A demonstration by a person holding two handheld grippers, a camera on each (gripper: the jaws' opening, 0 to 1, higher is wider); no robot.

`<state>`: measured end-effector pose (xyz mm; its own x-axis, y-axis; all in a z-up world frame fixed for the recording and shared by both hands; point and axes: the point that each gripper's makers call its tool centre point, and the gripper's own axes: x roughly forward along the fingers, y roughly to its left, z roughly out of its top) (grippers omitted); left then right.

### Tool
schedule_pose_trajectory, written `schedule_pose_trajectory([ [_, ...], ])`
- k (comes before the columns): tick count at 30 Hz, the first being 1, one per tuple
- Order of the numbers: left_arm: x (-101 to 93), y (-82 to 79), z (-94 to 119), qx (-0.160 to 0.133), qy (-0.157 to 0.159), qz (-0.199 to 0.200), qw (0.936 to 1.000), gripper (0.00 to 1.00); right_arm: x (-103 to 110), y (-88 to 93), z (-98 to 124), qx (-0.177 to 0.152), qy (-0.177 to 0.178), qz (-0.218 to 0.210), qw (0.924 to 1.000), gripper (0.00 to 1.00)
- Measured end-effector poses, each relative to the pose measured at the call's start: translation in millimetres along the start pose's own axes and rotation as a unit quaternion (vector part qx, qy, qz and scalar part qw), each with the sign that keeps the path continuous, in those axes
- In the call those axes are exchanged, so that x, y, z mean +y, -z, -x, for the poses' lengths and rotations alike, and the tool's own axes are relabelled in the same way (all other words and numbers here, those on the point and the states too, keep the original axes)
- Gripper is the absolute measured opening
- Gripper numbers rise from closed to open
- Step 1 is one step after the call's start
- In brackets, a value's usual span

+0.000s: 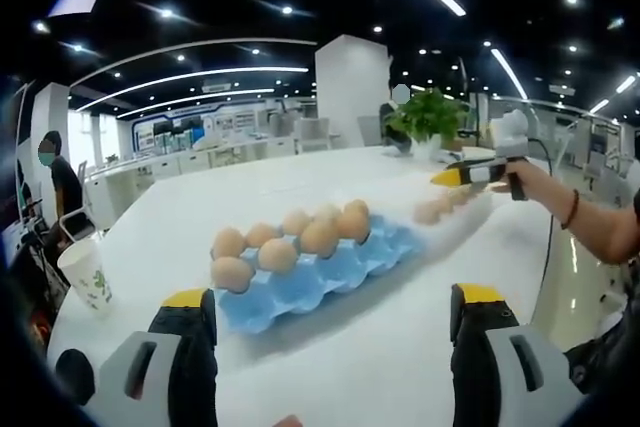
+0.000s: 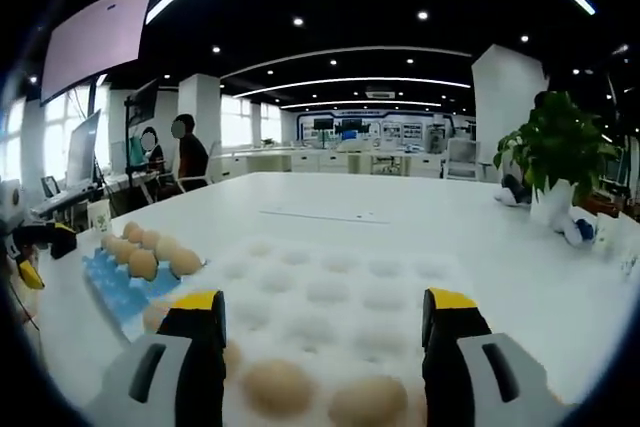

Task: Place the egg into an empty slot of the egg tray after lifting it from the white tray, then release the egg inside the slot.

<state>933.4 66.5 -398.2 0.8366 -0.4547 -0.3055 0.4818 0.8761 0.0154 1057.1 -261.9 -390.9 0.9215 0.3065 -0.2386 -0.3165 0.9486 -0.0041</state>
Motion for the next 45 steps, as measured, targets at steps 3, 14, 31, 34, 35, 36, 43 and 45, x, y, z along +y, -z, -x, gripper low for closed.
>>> schedule_pose_trajectory([
  [3,-1.7,0.0,-0.2,0.001,0.002,-0.003,1.0000,0.99,-6.2,-0.7,2.4,0.000,0.006,0.002,1.0000,0.83],
  [14,0.9,-0.2,0.7,0.003,-0.005,-0.003,1.0000,0.99,-33.1,-0.1,11.3,0.000,0.023,-0.013,0.9996,0.82],
  [31,1.8,1.3,-2.1,0.008,-0.010,-0.003,0.9999,0.98,-61.0,17.1,15.9,0.013,0.053,-0.029,0.9981,0.70],
  [34,2.0,1.2,-2.3,0.008,-0.010,-0.004,0.9999,0.98,-61.8,19.2,15.2,0.015,0.053,-0.031,0.9980,0.66],
  [35,2.0,0.7,-2.3,0.008,-0.010,-0.004,0.9999,0.98,-61.8,19.6,14.6,0.016,0.053,-0.031,0.9980,0.64],
  [36,2.1,0.5,-2.3,0.008,-0.010,-0.005,0.9999,0.98,-61.8,20.3,14.2,0.017,0.053,-0.031,0.9980,0.62],
  [43,3.3,1.0,-2.8,0.008,-0.011,-0.004,0.9999,0.98,-66.8,25.8,12.1,0.028,0.066,-0.047,0.9963,0.54],
  [45,3.6,1.3,-3.1,0.008,-0.011,-0.004,0.9999,0.98,-70.3,27.9,12.5,0.034,0.076,-0.054,0.9951,0.50],
])
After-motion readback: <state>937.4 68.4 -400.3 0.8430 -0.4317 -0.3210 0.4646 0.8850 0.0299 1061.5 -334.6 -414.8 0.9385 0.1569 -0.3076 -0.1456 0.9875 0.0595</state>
